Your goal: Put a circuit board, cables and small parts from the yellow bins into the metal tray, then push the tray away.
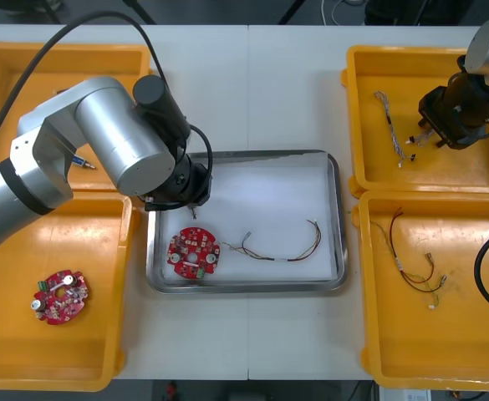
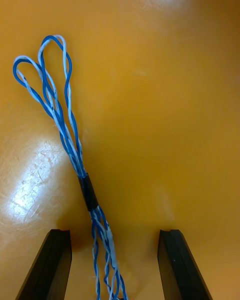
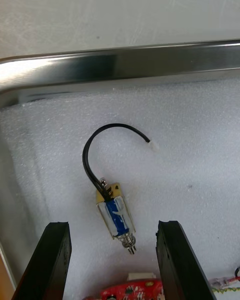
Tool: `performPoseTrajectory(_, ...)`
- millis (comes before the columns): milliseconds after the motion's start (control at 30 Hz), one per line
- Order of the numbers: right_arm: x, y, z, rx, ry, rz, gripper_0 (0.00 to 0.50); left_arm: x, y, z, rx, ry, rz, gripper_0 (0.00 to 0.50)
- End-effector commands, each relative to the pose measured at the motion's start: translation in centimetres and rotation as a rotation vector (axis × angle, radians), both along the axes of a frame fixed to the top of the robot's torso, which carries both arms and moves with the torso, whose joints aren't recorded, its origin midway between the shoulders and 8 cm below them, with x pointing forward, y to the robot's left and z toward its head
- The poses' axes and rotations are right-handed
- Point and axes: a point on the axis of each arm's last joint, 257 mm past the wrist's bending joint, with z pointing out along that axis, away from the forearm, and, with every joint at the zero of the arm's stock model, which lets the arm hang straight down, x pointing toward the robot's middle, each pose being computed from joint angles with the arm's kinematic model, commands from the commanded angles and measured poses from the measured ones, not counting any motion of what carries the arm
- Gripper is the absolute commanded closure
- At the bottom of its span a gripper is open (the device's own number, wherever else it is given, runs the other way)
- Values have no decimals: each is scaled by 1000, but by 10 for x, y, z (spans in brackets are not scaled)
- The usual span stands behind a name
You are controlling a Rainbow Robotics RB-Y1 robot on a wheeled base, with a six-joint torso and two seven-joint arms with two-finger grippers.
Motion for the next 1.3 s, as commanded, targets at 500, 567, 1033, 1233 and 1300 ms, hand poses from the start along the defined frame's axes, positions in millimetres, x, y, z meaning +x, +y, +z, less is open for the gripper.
performPoseTrajectory(500,10,2,18,52,-49,-29,500,15,30,126,-90,-68,143,0)
performPoseTrajectory(567,10,0,23,45,-54,-26,500,20,42,137,-96,-86,164,0)
performPoseTrajectory(1033,-26,6,95,15,40,39,500,72,152,179,-44,-195,225,0)
performPoseTrajectory(1233,-48,13,122,-8,50,95,500,109,182,186,-24,-274,217,0)
performPoseTrajectory(1300,-54,20,128,-16,43,131,500,120,193,188,-9,-295,209,0)
